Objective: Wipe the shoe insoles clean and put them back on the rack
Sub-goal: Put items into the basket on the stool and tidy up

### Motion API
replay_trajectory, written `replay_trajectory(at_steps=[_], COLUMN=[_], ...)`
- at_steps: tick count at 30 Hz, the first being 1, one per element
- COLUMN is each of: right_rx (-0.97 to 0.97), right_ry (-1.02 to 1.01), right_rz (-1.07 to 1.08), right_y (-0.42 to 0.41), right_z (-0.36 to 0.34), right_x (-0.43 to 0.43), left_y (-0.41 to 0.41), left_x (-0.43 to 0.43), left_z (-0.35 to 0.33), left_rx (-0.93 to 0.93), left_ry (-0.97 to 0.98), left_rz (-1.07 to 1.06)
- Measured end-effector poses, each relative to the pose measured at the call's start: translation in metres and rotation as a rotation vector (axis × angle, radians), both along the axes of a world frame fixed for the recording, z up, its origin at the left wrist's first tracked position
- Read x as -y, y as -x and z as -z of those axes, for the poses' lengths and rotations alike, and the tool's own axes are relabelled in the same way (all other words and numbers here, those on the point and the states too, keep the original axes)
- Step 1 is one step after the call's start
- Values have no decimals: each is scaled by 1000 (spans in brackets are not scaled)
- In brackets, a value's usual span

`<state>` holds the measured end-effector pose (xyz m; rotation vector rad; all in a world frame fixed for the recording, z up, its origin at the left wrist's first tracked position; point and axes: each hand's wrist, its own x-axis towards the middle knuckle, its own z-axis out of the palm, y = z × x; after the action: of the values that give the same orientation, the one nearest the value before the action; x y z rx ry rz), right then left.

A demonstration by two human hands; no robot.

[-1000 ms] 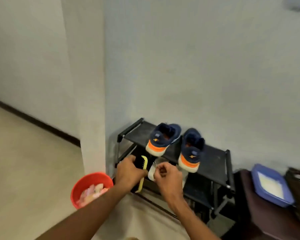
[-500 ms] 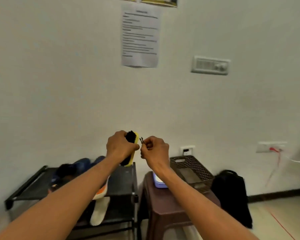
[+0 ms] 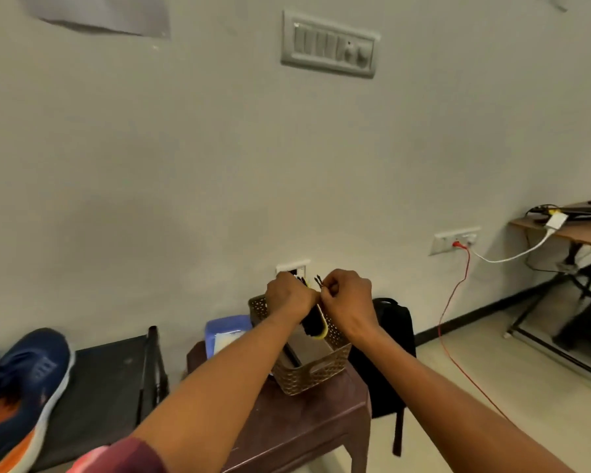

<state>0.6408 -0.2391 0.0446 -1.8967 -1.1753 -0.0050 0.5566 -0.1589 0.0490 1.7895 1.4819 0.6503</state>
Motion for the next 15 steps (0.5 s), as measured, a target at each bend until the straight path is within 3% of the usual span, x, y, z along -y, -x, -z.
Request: replay_trajectory(at_steps=[7, 11, 15], right_rx=[99, 163, 152], right_ry=[108, 265, 404], right_rz=[9, -7, -12], right_y=[-44, -56, -60], right_z=[45, 67, 98], right_x=[-49, -92, -131], left_y=[-43, -56, -60], left_x=[-34, -43, -52], left_z=[78, 114, 141], left_rx=[-137, -202, -108], left_ry=[60, 11, 65], left_rz=[22, 160, 160])
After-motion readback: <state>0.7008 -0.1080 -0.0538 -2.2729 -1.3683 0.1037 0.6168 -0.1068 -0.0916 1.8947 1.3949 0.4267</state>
